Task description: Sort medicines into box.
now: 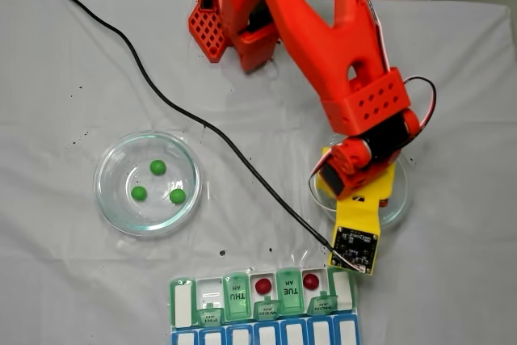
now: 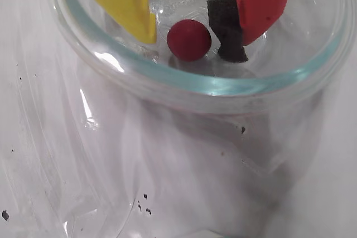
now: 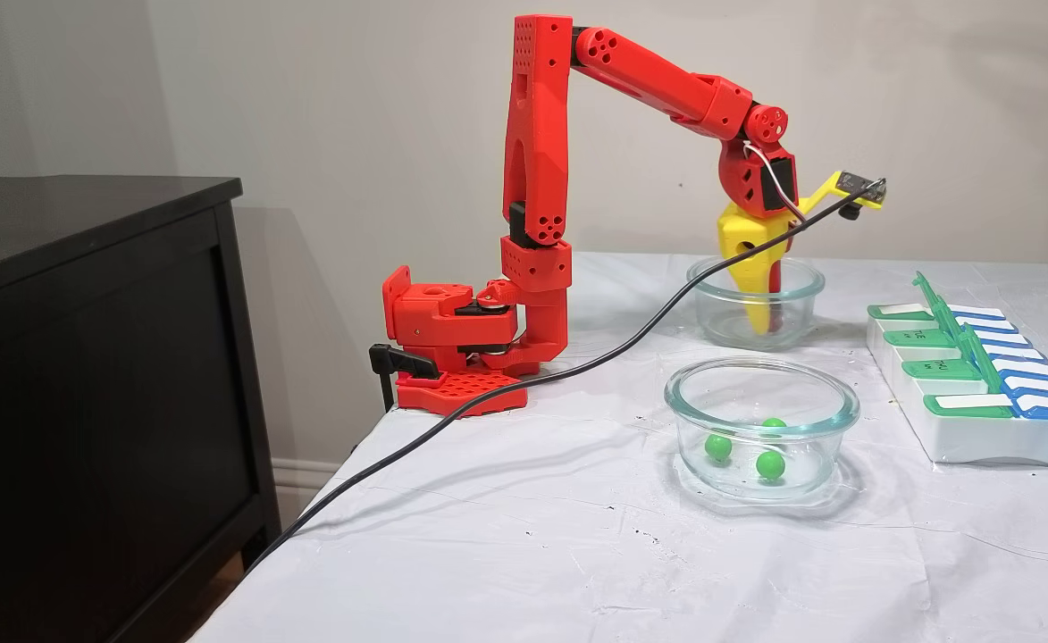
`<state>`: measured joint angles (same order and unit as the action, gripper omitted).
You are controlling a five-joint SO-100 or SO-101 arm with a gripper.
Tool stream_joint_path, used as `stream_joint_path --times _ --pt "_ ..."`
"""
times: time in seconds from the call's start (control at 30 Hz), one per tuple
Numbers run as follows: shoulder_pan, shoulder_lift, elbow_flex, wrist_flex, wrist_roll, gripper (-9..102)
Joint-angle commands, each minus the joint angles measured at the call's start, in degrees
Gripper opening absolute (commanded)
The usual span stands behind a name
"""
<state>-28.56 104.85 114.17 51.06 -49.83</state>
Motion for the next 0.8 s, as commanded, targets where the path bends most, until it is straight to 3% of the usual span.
stream_joint_path --times 0.0,0.33,0.77 --pt "1.4 1.9 -4.0 -1.1 -1.1 18" --pt "1.2 1.5 -2.1 -3.6 -2.7 13" --pt "0.2 -2.1 -2.4 -2.0 -3.3 14"
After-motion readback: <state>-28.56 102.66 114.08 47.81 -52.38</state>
